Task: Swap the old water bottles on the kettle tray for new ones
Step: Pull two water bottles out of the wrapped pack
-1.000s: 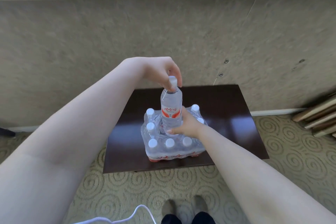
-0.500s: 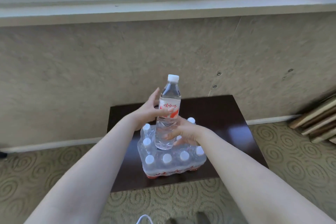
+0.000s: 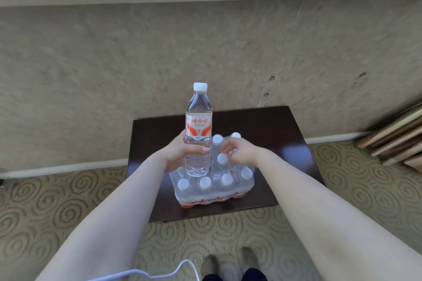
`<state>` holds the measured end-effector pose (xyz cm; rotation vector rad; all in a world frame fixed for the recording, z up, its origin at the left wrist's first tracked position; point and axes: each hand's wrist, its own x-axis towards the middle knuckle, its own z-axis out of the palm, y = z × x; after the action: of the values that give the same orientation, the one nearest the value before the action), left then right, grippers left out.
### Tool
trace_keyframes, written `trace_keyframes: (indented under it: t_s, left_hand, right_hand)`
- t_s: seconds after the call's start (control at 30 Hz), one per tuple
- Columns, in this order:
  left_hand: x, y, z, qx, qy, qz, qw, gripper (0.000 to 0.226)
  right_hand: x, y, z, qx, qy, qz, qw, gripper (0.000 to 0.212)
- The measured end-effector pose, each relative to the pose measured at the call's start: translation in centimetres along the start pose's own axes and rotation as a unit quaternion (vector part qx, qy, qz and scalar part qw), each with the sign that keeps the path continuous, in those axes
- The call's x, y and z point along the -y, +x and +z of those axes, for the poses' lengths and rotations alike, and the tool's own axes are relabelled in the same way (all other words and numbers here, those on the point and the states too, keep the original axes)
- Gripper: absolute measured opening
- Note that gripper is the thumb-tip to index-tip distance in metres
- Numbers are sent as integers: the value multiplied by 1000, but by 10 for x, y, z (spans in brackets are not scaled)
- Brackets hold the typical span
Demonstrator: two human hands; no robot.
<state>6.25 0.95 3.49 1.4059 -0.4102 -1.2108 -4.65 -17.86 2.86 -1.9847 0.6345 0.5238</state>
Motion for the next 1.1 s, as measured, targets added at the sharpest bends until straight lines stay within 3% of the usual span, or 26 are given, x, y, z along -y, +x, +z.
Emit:
trace_keyframes:
  t_s: [0.07, 0.23, 0.37, 0.5, 0.7, 0.97, 1.1]
  left_hand:
    - [8, -2, -2, -4, -10, -4, 1000, 53]
    - [18, -5, -6, -19, -17, -6, 1000, 60]
    - [20, -5, -11, -20, -26, 0, 999, 62]
    - [20, -7, -10, -7, -34, 3, 999, 58]
    - [16, -8, -6, 2, -31, -5, 1000, 60]
    - [19, -9, -1, 41, -72, -44, 996, 56]
    - [26, -5, 7, 55, -133, -41, 989, 60]
  right_hand:
    - [-8, 3, 7, -5, -118, 7, 993, 41]
    - [-10, 20, 33, -40, -291, 13, 956, 50]
    - [-16, 23, 41, -114, -299, -5, 947, 33]
    - [-20, 18, 38, -96, -298, -39, 949, 22]
    - [0, 16, 1, -70, -33, -107, 991, 36]
    - [64, 4, -74, -130, 244, -129, 952, 11]
    - [71, -2, -98, -128, 327, -134, 927, 18]
